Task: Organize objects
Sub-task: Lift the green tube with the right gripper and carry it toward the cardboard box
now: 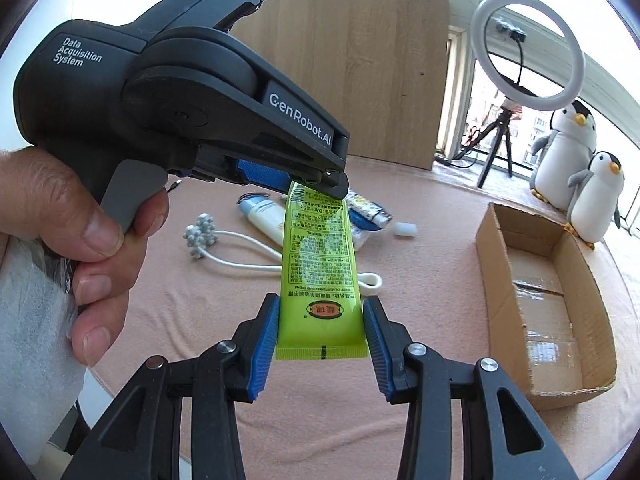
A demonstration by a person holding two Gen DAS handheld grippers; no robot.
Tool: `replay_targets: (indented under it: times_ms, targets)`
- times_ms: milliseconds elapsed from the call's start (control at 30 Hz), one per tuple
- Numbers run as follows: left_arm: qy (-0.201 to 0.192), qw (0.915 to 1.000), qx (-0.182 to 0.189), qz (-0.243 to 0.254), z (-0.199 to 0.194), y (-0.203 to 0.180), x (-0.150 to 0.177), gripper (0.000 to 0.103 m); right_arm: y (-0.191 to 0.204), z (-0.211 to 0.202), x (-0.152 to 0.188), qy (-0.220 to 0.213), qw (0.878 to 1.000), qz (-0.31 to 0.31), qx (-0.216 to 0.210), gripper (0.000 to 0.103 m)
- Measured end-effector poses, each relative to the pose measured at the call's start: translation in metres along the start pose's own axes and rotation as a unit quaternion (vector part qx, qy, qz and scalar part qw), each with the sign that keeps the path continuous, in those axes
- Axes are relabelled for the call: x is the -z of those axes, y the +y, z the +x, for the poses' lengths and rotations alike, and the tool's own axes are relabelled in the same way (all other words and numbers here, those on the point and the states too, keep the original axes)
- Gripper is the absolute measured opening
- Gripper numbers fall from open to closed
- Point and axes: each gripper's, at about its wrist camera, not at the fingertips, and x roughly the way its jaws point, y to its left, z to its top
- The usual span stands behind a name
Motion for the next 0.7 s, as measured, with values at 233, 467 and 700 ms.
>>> replay_targets:
  times_ms: [233, 467, 700]
  targets:
    - [0.023, 0.9959, 0.049, 0.072, 0.068, -0.104, -0.035, 0.016, -0.074, -0.005, -0.001, 0.001, 0.998, 0.035, 0.059, 0.000]
    - [0.014, 0.9983, 0.003, 0.057, 0.064, -0.065, -0.036, 0.025, -0.110, -0.003, 0.018, 0.029, 0.993, 0.109, 0.032, 0.005]
    - [-0.004, 0.9967, -0.081, 0.007, 0.007, 0.048, 0.005, 0.074, -0.053, 0.051, 0.031, 0.083, 0.988, 0.123, -0.030, 0.067]
